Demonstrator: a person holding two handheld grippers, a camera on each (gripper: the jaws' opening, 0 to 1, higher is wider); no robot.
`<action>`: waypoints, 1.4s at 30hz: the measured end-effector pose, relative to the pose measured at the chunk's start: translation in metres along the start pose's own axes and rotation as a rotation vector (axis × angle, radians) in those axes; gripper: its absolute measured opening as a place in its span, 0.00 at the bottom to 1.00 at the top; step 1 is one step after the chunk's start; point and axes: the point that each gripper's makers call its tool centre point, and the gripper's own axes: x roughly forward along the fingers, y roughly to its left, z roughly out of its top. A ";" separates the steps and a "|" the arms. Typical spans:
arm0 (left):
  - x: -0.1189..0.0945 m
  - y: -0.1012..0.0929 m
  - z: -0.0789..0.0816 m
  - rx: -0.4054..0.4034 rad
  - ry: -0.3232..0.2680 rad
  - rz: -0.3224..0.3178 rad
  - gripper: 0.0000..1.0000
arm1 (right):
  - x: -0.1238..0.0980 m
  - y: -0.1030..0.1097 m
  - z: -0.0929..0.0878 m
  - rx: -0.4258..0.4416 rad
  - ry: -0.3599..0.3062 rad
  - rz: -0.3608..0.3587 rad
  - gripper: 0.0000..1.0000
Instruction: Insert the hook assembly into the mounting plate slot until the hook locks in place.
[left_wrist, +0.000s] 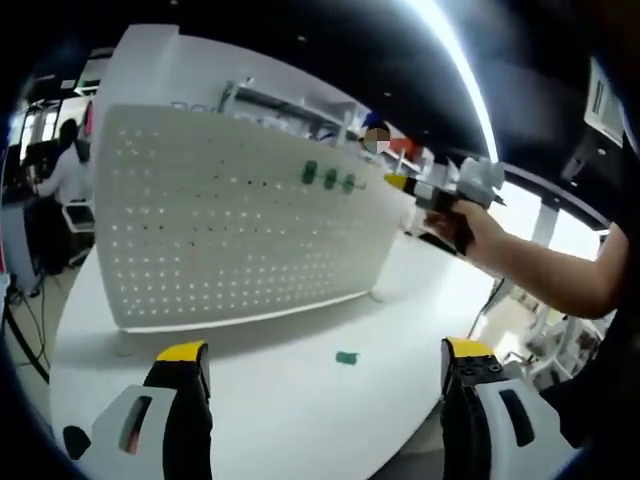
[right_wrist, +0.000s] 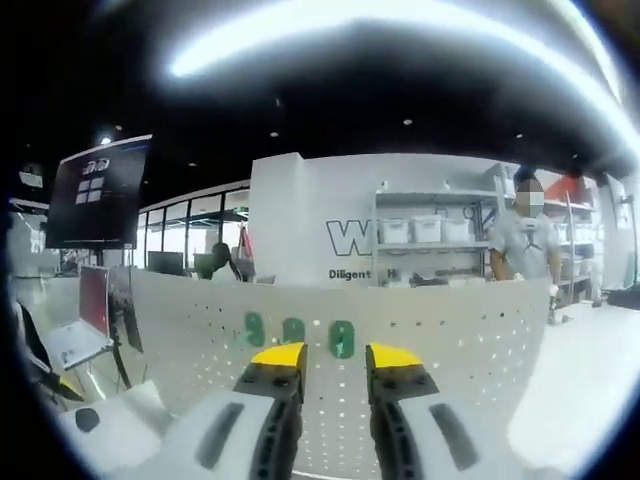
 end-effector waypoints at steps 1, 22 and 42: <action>0.000 -0.002 -0.001 0.000 -0.001 -0.007 0.97 | -0.004 0.001 -0.003 0.001 0.009 0.005 0.23; -0.010 -0.006 -0.024 -0.009 0.060 -0.005 0.97 | -0.085 0.023 -0.069 -0.026 0.177 0.086 0.26; -0.027 0.012 -0.044 -0.002 0.140 0.075 1.00 | -0.141 0.057 -0.149 0.085 0.378 0.180 0.28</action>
